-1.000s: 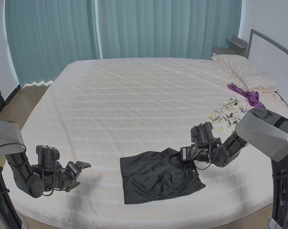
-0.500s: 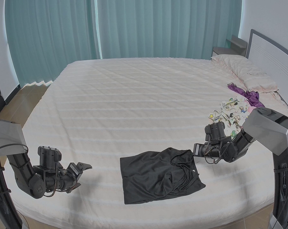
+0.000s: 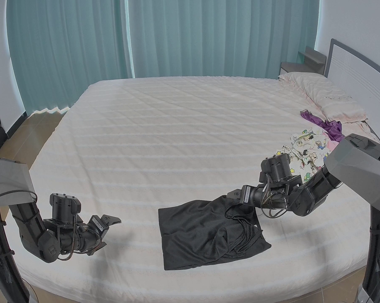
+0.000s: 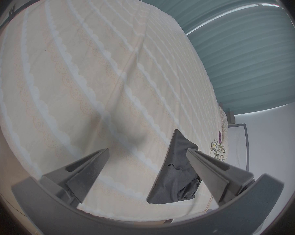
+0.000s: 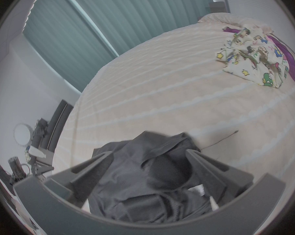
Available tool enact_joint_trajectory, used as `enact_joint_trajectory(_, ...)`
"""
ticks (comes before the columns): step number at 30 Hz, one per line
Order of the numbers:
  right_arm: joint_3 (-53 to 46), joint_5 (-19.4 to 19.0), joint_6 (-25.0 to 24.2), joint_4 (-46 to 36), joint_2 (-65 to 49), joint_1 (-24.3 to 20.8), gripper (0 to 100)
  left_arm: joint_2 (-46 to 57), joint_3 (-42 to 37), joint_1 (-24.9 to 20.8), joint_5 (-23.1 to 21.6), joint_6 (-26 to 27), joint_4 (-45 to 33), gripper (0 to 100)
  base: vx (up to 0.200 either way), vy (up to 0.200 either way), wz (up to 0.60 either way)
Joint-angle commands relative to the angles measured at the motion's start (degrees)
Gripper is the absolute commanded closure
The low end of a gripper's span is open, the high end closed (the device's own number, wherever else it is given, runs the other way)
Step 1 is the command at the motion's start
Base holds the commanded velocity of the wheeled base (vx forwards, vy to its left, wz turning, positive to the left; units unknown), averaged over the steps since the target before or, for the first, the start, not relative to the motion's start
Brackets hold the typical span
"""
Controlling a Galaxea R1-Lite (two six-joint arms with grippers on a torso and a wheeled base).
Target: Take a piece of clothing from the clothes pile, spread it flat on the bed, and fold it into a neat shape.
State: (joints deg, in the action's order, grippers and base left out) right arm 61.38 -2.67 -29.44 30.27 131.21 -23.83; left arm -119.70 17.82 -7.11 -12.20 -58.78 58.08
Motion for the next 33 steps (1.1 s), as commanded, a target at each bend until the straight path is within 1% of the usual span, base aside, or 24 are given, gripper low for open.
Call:
enact_joint_trajectory(1,3.1,4.3,0.0,-3.6,1.3,-5.3,0,-0.1,0.0,0.0,0.1,0.0,0.0,0,0.0,0.0,0.0)
enact_joint_trajectory(4,8.2,9.3,0.0,-7.6,4.1,-7.1,0,-0.1,0.0,0.0,0.1,0.0,0.0,0,0.0,0.0,0.0)
enact_joint_trajectory(6,10.4,10.7,1.5,-8.7,5.4,-7.5,0,-0.1,0.0,0.0,0.5,0.0,0.0,0,0.0,0.0,0.0)
enact_joint_trajectory(10,13.8,11.7,2.5,-10.4,8.3,-7.4,0,-0.6,0.0,-0.5,1.5,0.0,0.1,0,0.0,0.0,0.0)
enact_joint_trajectory(18,13.9,11.8,2.9,-12.0,9.6,-7.5,0,-1.8,-0.5,-0.8,2.1,0.0,3.1,0,0.0,0.0,0.0)
enact_joint_trajectory(21,14.5,12.1,3.8,-12.0,10.1,-7.4,0,-1.8,-0.7,-0.9,2.1,0.0,3.6,0,0.0,0.0,0.0)
enact_joint_trajectory(22,14.8,12.6,5.0,-12.1,10.3,-7.1,0,-1.8,-0.8,-0.9,2.1,0.0,3.7,0,0.0,0.0,0.0)
enact_joint_trajectory(23,14.8,13.2,5.6,-12.3,10.6,-7.0,100,-1.8,-0.8,-0.9,2.1,0.0,3.7,0,0.0,0.0,0.0)
enact_joint_trajectory(26,14.6,14.8,6.9,-12.7,10.7,-6.7,100,-1.8,-0.8,-0.9,2.1,0.0,3.7,0,0.0,0.0,0.0)
enact_joint_trajectory(29,13.2,15.0,7.6,-12.8,9.8,-6.3,100,-1.8,-0.8,-0.9,2.1,0.0,3.7,0,0.0,0.0,0.0)
enact_joint_trajectory(33,12.8,14.9,8.3,-12.8,8.5,-3.9,100,-1.8,-0.8,-0.9,2.1,0.0,3.7,0,0.0,0.0,0.0)
